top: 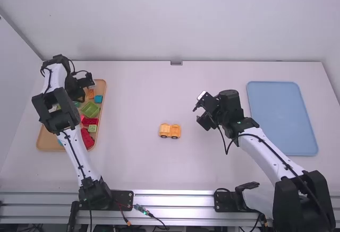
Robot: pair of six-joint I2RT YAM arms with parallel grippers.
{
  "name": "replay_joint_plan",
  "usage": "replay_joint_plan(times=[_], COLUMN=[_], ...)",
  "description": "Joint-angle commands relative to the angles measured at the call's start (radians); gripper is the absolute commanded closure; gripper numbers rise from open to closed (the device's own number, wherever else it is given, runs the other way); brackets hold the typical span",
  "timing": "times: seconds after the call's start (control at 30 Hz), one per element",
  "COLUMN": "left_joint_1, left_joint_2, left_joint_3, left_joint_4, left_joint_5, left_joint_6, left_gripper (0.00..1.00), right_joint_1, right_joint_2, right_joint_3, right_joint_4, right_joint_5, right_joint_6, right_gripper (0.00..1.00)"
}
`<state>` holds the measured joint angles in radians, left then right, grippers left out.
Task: Assemble lego blocks to make yellow taxi
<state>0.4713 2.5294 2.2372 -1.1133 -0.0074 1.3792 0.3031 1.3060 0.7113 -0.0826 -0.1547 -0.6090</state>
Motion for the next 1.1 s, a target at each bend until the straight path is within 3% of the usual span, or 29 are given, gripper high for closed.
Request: replay_joint_plan(times=[0.0, 0.2, 0.3, 0.47, 0.53, 0.93, 1.07], left_joint_1=[0.000, 0.000, 0.000, 0.000, -0.001, -0.008, -0.032], left_joint_2=[0.018, 0.016, 0.016, 0.016, 0.016, 0.016, 0.016], left_joint_3=[-0.003, 0.006, 0.049, 0.171, 0.251, 0.617, 0.689], left_joint_4=[0.001, 0.003, -0.021, -0.115, -0.160, -0.504, -0.556], left_joint_5=[0.017, -0.001, -0.007, 0.053, 0.108, 0.459, 0.487], left_joint_6=[-0.003, -0.031, -0.075, -0.108, -0.190, -0.317, -0.367], left_gripper=[0.75, 0.78, 0.86, 0.87, 0.94, 0.98, 0.98], right_joint_1=[0.005, 0.005, 0.005, 0.005, 0.005, 0.005, 0.005], right_joint_2=[-0.010, -0.010, -0.010, -0.010, -0.010, -0.010, -0.010], right_joint_3=[-0.005, -0.005, -0.005, -0.005, -0.005, -0.005, -0.005], right_joint_4=[-0.001, 0.001, 0.007, 0.015, 0.015, 0.061, 0.098], right_joint_5=[-0.005, -0.005, -0.005, -0.005, -0.005, -0.011, -0.013], right_joint_6=[0.007, 0.006, 0.007, 0.007, 0.007, 0.008, 0.052], right_gripper=[0.01, 0.01, 0.01, 0.01, 0.01, 0.01, 0.01])
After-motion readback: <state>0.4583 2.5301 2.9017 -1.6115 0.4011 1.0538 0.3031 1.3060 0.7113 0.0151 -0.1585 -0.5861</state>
